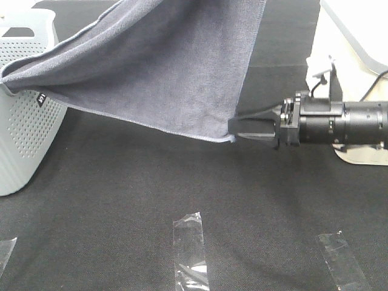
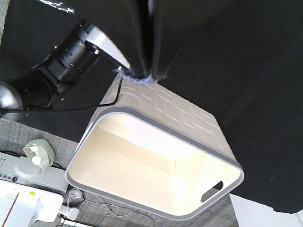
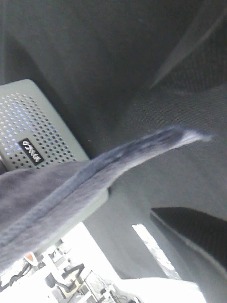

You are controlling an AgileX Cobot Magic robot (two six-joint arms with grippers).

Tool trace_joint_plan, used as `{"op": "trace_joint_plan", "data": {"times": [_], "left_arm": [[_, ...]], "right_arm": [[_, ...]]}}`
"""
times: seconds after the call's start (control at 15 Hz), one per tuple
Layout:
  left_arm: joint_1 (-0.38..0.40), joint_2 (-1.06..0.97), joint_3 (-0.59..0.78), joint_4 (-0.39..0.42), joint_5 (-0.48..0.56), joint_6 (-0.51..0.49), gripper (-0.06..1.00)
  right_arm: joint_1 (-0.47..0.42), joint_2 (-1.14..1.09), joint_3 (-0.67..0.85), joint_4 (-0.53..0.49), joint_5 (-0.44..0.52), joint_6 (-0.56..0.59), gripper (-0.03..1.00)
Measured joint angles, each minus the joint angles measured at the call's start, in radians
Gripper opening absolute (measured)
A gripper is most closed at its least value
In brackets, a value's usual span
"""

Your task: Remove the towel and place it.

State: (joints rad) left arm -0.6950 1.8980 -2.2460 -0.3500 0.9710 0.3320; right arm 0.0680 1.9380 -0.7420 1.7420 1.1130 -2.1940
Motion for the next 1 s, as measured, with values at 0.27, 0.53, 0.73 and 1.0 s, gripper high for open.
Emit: {"op": "trace_joint_plan", "data": {"times": [0.27, 0.53, 0.73, 1.0], "left_arm": [[0.0, 0.0, 0.0, 0.0, -0.003, 0.0, 0.0], [0.0, 0.0, 0.0, 0.0, -0.003, 0.0, 0.0], [0.0, 0.0, 0.0, 0.0, -0.007, 0.0, 0.0], [-0.001, 0.0, 0.0, 0.116, -0.026, -0.051, 0.0]], "right_arm": [[0.13, 0.001, -0.051, 0.0, -0.082, -0.022, 0.65], [0.138, 0.001, -0.064, -0.001, -0.111, 0.036, 0.52], [0.138, 0.001, -0.064, 0.0, -0.095, 0.044, 0.32], [0.138, 0.001, -0.064, 0.001, -0.079, 0.255, 0.0]]}}
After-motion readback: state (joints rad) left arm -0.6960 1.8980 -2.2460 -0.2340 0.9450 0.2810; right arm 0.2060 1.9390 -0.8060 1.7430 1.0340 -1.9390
